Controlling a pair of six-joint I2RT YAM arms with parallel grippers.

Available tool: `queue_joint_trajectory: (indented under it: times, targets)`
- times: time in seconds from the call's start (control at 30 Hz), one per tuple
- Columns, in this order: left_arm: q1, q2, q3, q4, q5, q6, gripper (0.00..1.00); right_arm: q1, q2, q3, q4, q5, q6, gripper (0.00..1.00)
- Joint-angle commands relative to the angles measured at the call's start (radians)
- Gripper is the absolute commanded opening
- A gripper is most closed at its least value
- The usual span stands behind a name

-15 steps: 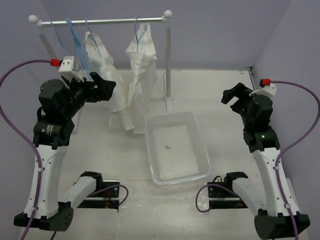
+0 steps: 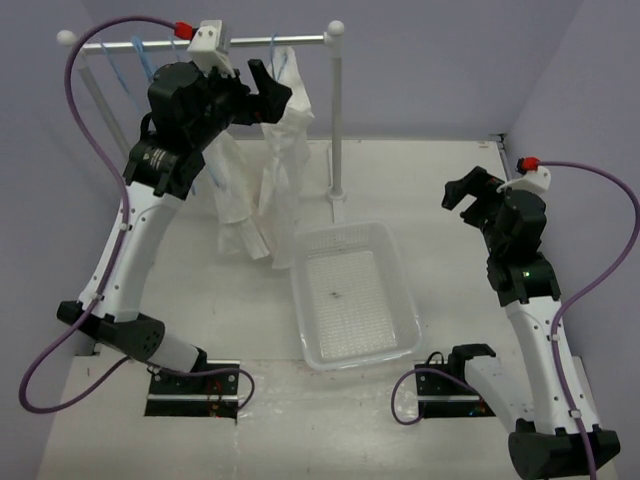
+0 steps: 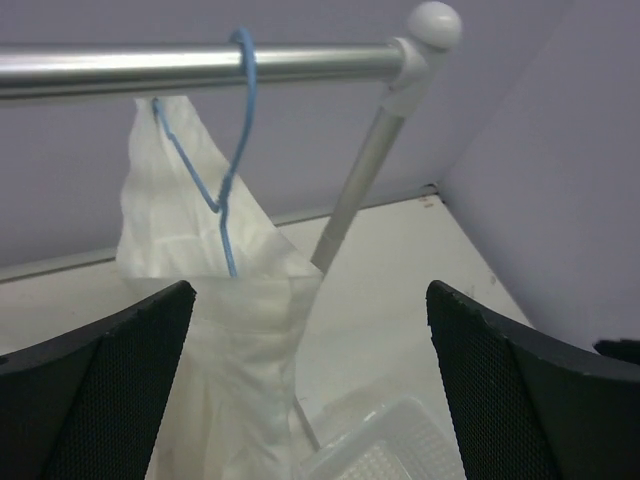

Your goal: Remove the skirt from the hanger

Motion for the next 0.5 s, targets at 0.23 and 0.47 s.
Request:
queue_joint_trajectory:
  times: [0.23, 0.47]
  targets:
    - [0.001, 0.225, 0.152, 0.123, -0.234, 0.085, 0.85, -0.004, -0.008, 0.035, 0.003, -0.043, -0.049, 0.99]
    - [0.001, 0.295, 0.146, 0.161, -0.292, 0.119, 0.61, -0.002, -0.008, 0.035, -0.009, -0.034, -0.057, 0.99]
